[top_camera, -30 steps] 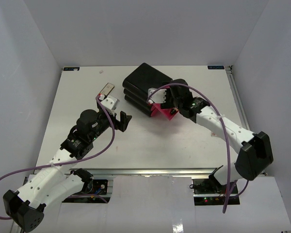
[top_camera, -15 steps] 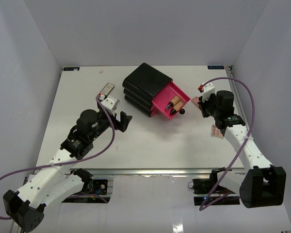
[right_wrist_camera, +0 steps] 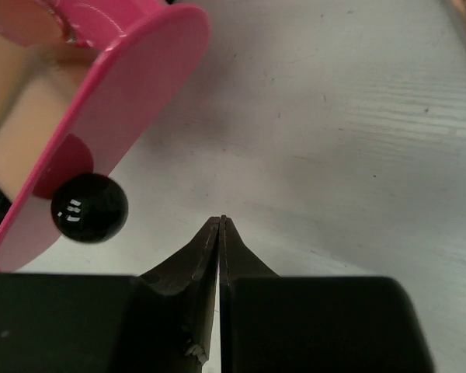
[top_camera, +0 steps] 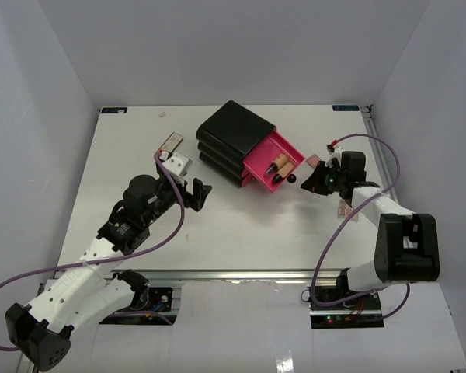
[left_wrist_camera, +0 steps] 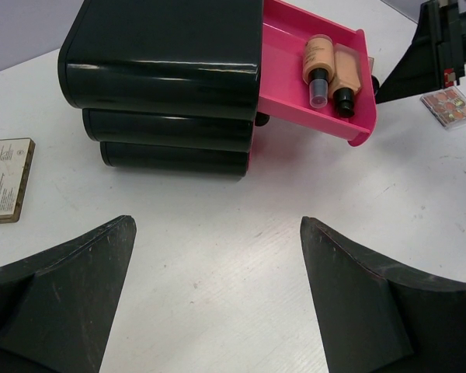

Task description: Organize the makeup

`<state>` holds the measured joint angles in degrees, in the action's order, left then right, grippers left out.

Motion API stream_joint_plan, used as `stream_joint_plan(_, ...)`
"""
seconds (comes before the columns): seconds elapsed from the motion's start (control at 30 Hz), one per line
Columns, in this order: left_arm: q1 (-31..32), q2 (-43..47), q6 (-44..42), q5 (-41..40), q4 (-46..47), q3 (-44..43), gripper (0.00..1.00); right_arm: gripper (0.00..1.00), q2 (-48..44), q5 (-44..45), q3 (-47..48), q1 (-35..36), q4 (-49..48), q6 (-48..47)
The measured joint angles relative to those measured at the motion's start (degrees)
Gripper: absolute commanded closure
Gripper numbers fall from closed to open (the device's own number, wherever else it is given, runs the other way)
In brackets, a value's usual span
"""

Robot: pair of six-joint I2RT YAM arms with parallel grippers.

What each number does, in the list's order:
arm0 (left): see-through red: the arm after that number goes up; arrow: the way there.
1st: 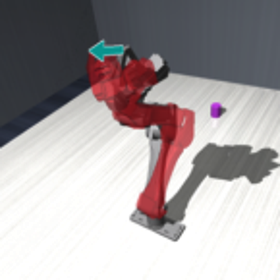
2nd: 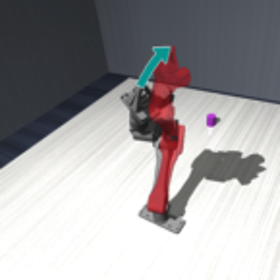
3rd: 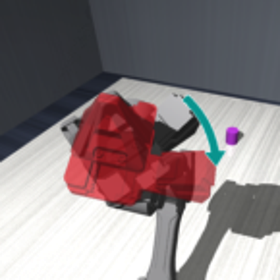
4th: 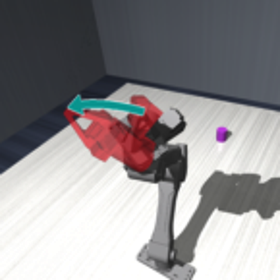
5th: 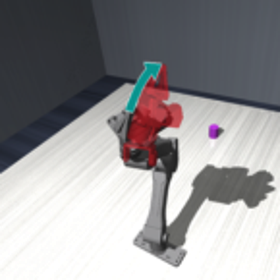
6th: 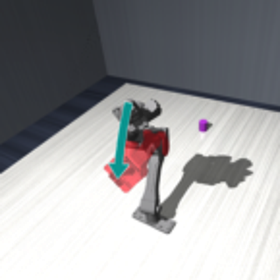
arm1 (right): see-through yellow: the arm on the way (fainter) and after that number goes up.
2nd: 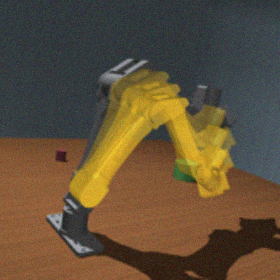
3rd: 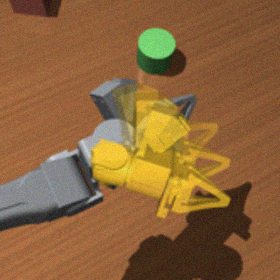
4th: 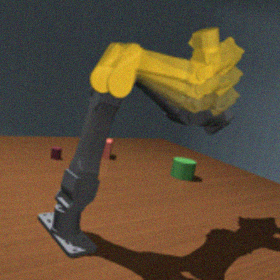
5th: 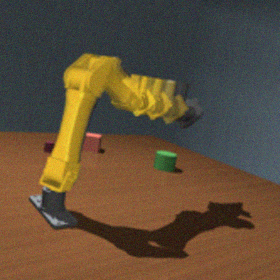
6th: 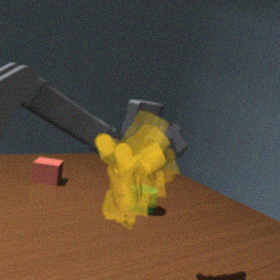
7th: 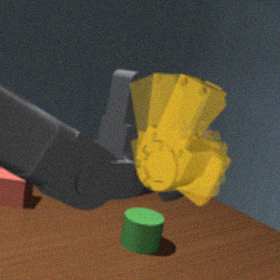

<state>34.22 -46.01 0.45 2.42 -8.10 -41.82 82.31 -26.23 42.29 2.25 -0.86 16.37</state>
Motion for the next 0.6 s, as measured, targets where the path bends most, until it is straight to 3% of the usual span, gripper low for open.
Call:
stream_joint_plan(0.23, -0.04, -0.47, 0.00, -0.04, -0.02, 0.00, 0.02, 0.92, 10.46, -7.25, 1.75, 0.01, -5.34, 10.45)
stream_joint_plan(0.6, -0.06, -1.57, -0.20, -0.04, -0.02, 0.11, 0.02, 0.92, 12.05, -14.26, 3.76, 1.23, -15.43, 24.71)
